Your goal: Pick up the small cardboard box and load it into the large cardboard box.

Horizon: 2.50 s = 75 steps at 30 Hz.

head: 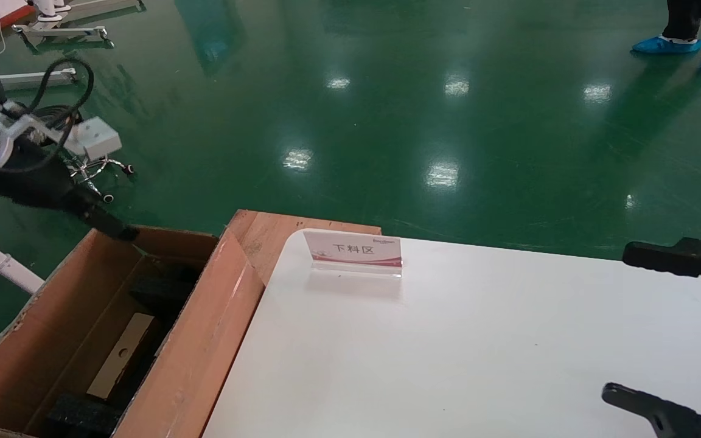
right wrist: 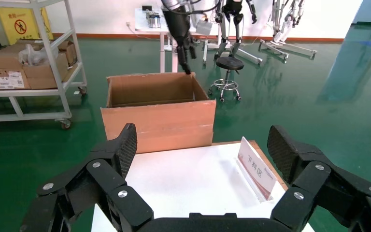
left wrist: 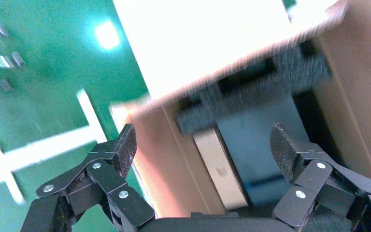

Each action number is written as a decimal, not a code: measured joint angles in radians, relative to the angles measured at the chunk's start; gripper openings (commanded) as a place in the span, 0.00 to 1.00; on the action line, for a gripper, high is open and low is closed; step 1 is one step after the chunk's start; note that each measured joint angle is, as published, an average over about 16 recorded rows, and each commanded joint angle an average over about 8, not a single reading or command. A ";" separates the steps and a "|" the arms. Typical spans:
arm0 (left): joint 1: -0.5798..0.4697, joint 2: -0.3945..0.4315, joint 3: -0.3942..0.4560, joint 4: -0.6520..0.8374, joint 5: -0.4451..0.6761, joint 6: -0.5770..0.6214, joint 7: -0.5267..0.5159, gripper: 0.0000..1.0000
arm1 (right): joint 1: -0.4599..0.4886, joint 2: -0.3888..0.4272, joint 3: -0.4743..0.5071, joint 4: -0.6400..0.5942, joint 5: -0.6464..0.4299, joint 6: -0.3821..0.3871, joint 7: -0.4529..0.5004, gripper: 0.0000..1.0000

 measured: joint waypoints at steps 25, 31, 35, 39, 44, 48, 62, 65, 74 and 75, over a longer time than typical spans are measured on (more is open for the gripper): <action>0.164 -0.025 -0.347 -0.279 -0.045 -0.021 0.110 1.00 | 0.000 0.000 -0.001 -0.001 0.000 0.000 -0.001 1.00; 0.293 -0.032 -0.533 -0.350 -0.088 0.020 0.150 1.00 | 0.000 0.000 0.000 -0.001 0.000 0.000 -0.001 1.00; 0.378 -0.037 -0.656 -0.397 -0.117 0.046 0.177 1.00 | 0.000 0.000 0.000 -0.001 0.000 0.000 0.000 1.00; 0.463 -0.042 -0.779 -0.443 -0.145 0.073 0.203 1.00 | 0.000 0.000 0.001 -0.001 -0.001 0.000 0.000 1.00; 0.570 -0.048 -0.934 -0.503 -0.181 0.107 0.236 1.00 | -0.001 -0.001 0.003 0.000 -0.002 -0.001 0.001 1.00; 0.656 -0.053 -1.058 -0.550 -0.209 0.134 0.263 1.00 | -0.001 -0.001 0.004 0.000 -0.003 -0.001 0.002 1.00; 0.957 -0.071 -1.494 -0.716 -0.309 0.228 0.357 1.00 | -0.002 -0.003 0.009 0.001 -0.006 -0.003 0.005 1.00; 1.022 -0.075 -1.586 -0.751 -0.331 0.248 0.377 1.00 | -0.003 -0.004 0.011 0.001 -0.007 -0.004 0.005 1.00; 1.172 -0.083 -1.804 -0.834 -0.381 0.296 0.424 1.00 | -0.004 -0.005 0.014 0.002 -0.009 -0.005 0.007 1.00; 1.180 -0.084 -1.816 -0.838 -0.384 0.298 0.427 1.00 | -0.004 -0.005 0.014 0.002 -0.009 -0.005 0.007 1.00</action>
